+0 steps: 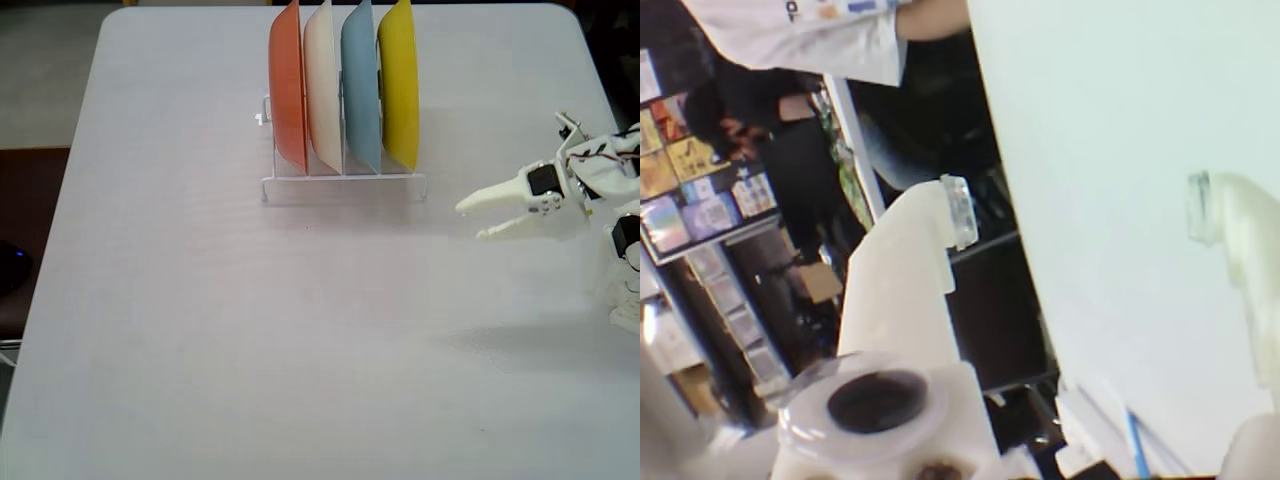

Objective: Can you put the plate away?

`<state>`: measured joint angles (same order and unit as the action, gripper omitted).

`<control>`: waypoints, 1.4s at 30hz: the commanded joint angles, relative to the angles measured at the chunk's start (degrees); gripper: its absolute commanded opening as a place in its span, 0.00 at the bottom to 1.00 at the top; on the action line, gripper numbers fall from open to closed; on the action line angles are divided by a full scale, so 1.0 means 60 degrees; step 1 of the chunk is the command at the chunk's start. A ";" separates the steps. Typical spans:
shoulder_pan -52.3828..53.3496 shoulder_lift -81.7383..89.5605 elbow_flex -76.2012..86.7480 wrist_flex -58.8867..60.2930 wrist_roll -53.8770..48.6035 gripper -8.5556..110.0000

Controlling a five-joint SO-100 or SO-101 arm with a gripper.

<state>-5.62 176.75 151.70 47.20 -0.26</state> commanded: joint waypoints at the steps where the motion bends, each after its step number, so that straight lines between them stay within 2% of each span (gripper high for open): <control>1: 0.0161 0.0454 0.0586 -0.0747 0.0044 0.31; 8: 0.0527 0.0879 0.1963 -0.1772 -0.0103 0.32; 13: 0.0732 0.2153 0.2944 -0.1743 0.0044 0.31; 26: 0.0630 0.2168 0.3779 -0.1758 0.0396 0.31; 42: 0.0791 0.2168 0.4116 -0.1392 0.0513 0.07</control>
<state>-1.67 188.88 177.19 38.50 2.99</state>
